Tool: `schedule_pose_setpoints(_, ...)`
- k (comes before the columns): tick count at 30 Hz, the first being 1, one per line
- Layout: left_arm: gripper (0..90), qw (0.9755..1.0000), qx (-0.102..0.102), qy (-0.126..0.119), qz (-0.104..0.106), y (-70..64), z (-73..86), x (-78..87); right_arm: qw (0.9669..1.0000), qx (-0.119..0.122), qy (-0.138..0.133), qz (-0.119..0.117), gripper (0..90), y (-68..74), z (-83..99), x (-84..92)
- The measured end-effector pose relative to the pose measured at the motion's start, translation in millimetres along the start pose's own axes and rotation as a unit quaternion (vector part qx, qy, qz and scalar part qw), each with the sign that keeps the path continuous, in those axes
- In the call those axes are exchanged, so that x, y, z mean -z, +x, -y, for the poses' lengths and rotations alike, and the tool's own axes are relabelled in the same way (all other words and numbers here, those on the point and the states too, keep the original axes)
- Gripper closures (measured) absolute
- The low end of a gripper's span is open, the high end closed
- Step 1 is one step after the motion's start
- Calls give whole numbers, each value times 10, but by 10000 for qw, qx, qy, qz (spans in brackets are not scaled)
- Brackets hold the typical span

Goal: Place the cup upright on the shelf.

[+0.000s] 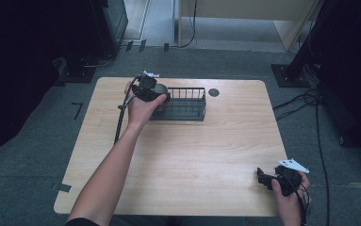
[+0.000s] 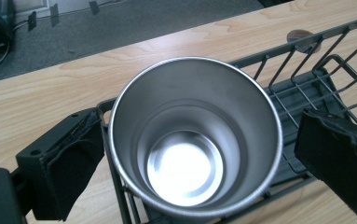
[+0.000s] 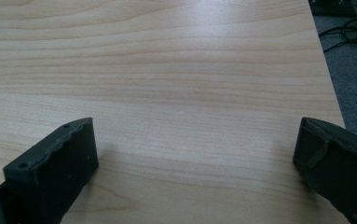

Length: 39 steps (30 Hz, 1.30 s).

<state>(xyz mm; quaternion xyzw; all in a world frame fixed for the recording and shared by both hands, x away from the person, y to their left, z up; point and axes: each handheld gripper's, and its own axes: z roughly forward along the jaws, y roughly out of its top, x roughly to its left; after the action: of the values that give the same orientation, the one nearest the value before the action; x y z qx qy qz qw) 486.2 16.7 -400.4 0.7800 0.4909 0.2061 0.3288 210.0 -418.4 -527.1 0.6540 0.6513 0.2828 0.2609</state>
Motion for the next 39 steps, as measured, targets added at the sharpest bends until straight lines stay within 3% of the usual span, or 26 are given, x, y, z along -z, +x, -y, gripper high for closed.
schedule_pose_setpoints(17, 0, 10000, -64, -13, 61, 62, 169, 352, 10000, -1, 1, 0, 0, 0, 0, 0)
schedule_pose_setpoints(39, 0, 10000, -33, 7, 16, 151, 477, 565, 10000, 0, 1, 0, 0, 0, 0, 0)
